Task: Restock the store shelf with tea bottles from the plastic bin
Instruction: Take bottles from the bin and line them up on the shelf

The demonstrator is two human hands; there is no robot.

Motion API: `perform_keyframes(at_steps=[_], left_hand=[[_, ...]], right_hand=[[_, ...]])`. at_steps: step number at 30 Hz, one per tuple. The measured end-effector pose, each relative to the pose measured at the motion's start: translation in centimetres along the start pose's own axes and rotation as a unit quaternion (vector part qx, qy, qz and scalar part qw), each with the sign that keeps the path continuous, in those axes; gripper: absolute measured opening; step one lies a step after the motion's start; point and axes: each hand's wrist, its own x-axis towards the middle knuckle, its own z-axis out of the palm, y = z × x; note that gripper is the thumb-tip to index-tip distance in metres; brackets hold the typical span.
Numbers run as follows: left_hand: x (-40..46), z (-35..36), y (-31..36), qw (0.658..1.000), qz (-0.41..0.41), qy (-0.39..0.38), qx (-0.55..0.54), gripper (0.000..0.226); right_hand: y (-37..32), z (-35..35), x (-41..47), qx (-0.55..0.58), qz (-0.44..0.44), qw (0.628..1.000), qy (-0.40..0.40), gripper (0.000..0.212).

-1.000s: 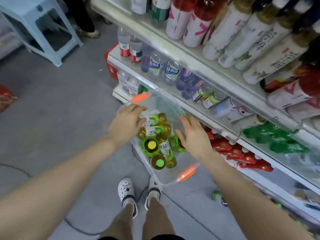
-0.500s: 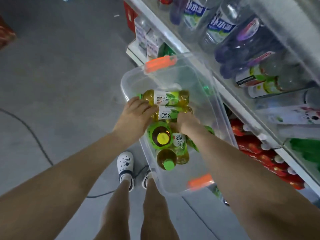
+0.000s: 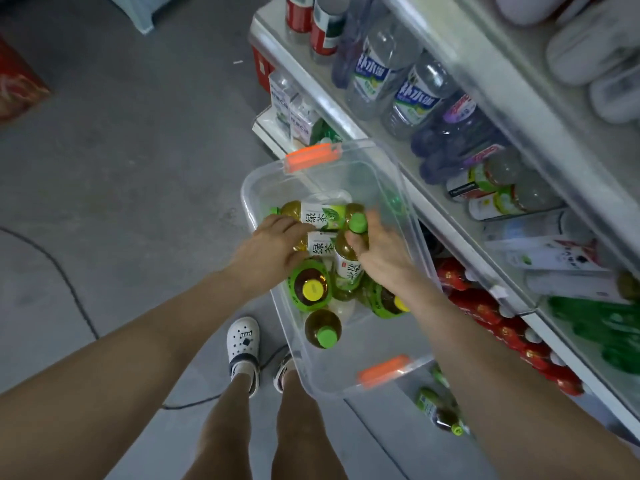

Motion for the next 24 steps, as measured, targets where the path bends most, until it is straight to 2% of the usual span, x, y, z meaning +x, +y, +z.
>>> perform_keyframes(at_steps=[2,5,7,9,11,13,14,15,17,19,24], left_hand=[[0.6,-1.0,1.6,0.995,-0.051,-0.014,-0.09,0.059],[2.0,-2.2,3.6,0.98,-0.069,-0.007,-0.184,0.084],[3.0,-3.0,4.2,0.958,-0.109,0.003,-0.266,0.092],[3.6,-3.7,3.7,0.925,-0.143,0.05,-0.349,0.089],[3.5,-4.4,2.6,0.9,-0.164,0.097,-0.391,0.083],[3.1,-5.2,1.8,0.877,-0.198,0.111,-0.425,0.072],[2.9,-5.6,1.5,0.861,-0.216,0.117,-0.446,0.067],[2.7,-5.8,1.1,0.844,-0.23,0.123,-0.469,0.064],[2.3,-6.3,0.5,0.819,-0.24,0.138,-0.502,0.06],[2.3,-6.2,-0.5,0.811,-0.252,0.142,-0.508,0.05],[2.4,-5.2,-2.1,0.803,-0.279,0.133,-0.509,0.049]], right_hand=[[-1.0,-2.6,0.1,0.01,-0.048,0.999,0.012,0.035],[-3.8,-6.2,0.8,0.01,-0.122,0.992,0.023,0.036],[-5.6,-7.9,1.1,0.051,-0.164,0.984,0.04,0.04],[-6.8,-8.7,1.7,0.141,-0.157,0.977,0.042,0.041],[-6.9,-8.2,3.3,0.261,-0.128,0.957,-0.005,0.041],[-5.9,-6.5,5.4,0.334,-0.059,0.939,-0.056,0.058],[-5.0,-5.1,6.6,0.313,-0.022,0.947,-0.07,0.068],[-4.0,-3.5,7.6,0.251,-0.003,0.965,-0.079,0.069],[-1.4,-0.1,9.8,0.059,-0.02,0.994,-0.088,0.05],[-0.2,2.8,11.7,-0.065,-0.039,0.992,-0.103,0.056],[0.2,7.6,15.7,-0.194,-0.1,0.958,-0.188,0.067]])
